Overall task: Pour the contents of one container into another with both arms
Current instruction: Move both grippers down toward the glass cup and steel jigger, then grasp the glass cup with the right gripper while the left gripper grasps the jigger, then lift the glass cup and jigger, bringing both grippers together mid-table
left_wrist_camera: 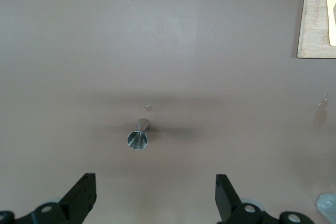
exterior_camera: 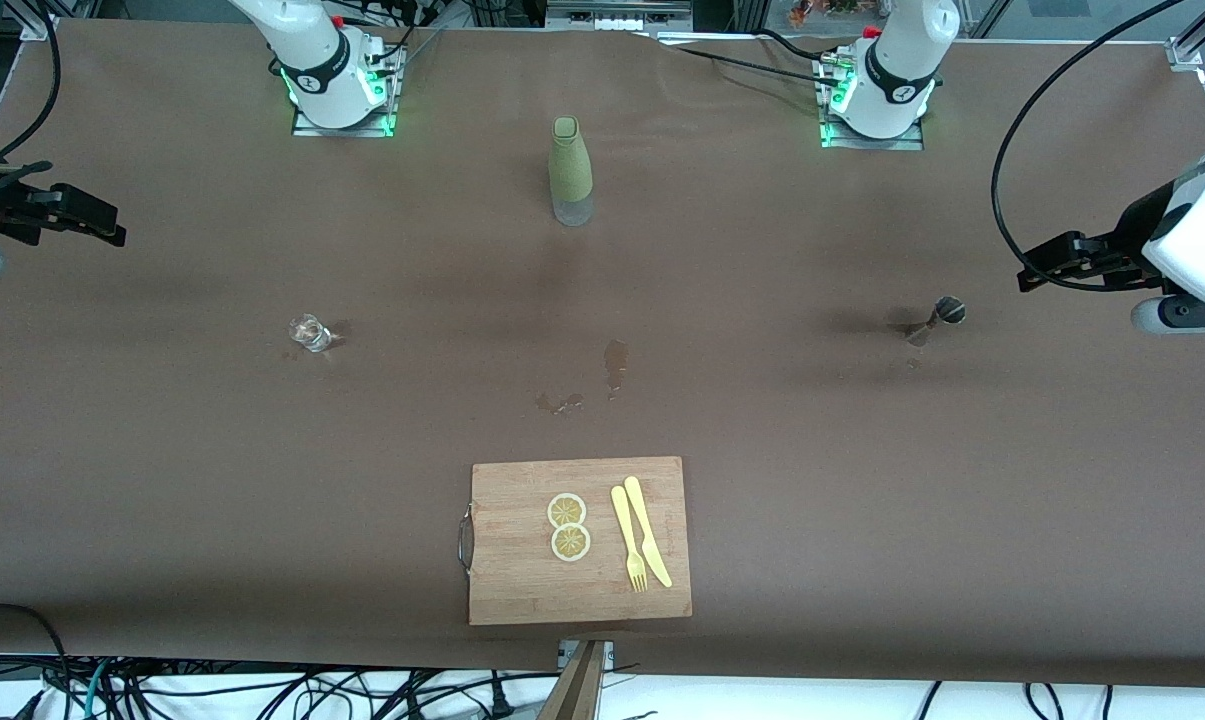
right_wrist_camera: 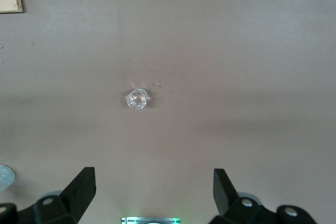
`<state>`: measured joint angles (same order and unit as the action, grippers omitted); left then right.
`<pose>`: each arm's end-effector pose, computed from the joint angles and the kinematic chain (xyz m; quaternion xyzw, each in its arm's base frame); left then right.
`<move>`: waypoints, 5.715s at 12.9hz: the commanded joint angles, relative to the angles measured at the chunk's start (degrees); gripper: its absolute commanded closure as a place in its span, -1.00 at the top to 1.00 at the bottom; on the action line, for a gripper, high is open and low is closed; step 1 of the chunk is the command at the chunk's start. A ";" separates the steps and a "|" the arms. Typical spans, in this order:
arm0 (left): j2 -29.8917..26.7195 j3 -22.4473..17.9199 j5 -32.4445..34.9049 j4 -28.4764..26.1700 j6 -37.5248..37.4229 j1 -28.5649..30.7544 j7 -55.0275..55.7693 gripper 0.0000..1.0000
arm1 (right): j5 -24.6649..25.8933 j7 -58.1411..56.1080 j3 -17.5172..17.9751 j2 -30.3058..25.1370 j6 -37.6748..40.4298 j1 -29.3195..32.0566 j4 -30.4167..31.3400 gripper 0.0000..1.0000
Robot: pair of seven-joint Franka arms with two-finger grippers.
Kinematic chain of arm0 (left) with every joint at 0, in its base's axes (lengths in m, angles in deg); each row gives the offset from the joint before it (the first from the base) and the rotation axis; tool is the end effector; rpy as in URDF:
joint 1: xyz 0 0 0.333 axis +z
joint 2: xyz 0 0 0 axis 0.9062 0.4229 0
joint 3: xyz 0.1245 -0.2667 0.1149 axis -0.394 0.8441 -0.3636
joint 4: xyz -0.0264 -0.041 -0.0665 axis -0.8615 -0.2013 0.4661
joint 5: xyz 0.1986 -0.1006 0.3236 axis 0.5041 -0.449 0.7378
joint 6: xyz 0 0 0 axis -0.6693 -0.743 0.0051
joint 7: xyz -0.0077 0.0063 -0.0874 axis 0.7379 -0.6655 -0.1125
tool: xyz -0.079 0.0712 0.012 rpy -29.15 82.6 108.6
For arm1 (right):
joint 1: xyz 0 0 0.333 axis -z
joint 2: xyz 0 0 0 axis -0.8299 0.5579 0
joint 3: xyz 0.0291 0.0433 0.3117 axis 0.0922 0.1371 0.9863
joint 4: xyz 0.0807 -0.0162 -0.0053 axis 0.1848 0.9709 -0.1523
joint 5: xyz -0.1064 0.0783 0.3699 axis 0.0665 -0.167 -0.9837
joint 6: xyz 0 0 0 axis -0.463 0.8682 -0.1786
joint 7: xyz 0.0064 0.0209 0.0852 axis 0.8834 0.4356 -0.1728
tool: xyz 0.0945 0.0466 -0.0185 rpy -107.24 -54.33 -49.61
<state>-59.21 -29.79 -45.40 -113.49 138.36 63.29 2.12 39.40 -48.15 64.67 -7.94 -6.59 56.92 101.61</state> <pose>0.5935 -0.0241 0.5927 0.9977 0.0350 -0.0567 0.0153 0.5545 -0.0339 0.5867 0.9984 -0.0003 -0.0554 0.0069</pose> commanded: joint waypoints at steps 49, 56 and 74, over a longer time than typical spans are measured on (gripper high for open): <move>45.02 -22.99 -65.42 -23.07 -18.17 21.02 -179.27 1.00 | -73.66 -154.30 -15.45 41.57 -3.71 5.24 24.37 0.98; 47.66 -19.39 -64.63 -18.42 -17.29 20.06 -178.47 1.00 | -78.16 -159.24 -12.99 44.04 -1.51 5.24 23.67 0.98; 49.59 -18.34 -61.47 -14.37 -17.90 19.18 -178.65 0.19 | -72.46 -145.39 -12.55 44.39 10.88 1.82 15.00 -0.63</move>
<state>-9.96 -47.27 -109.13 -127.79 121.28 82.80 -163.69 -35.58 -198.29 52.08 35.98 2.08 60.93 121.78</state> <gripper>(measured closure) 0.313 0.815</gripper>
